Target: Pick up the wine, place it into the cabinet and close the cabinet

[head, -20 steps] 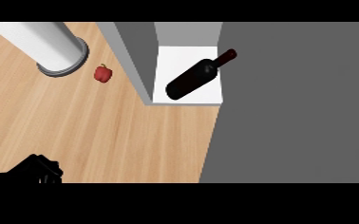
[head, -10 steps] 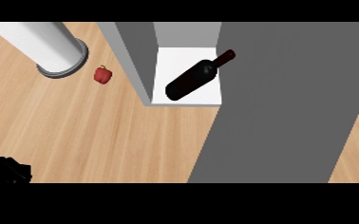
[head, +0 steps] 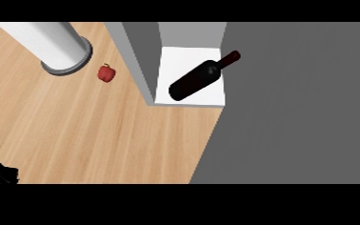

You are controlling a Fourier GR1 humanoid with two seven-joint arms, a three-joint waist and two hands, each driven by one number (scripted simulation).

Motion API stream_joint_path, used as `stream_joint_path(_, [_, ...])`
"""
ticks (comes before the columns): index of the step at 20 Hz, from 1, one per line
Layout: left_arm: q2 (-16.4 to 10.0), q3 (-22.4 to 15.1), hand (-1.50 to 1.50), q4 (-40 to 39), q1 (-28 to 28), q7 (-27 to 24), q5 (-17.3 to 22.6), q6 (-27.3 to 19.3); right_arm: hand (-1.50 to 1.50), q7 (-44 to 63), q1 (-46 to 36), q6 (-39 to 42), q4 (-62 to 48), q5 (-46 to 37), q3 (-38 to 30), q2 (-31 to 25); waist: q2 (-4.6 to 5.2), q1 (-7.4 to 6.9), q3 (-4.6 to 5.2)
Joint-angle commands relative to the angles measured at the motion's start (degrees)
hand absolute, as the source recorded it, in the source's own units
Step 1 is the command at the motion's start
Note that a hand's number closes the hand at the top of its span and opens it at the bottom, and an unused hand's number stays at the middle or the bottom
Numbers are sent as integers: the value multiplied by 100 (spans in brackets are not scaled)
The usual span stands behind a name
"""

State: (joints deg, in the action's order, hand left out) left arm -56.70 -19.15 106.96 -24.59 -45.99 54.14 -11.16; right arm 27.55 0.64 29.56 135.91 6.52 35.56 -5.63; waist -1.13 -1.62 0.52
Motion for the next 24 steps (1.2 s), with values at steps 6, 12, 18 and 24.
stream_joint_path(6, [-114,111,150,-75,-137,-58,85,441,150,-18,-602,-982,-657,-338,1126,525,33,-231,14])
stream_joint_path(12, [-355,364,150,-54,-97,1,223,701,150,-142,-713,-1135,-859,-119,879,519,59,-363,13])
stream_joint_path(18, [-342,312,150,-168,-62,-2,158,821,150,-271,-700,-1225,-991,212,654,517,144,-419,35])
stream_joint_path(24, [-323,365,150,-243,61,2,192,908,150,-414,-977,-1162,-1102,126,256,516,203,-452,42])
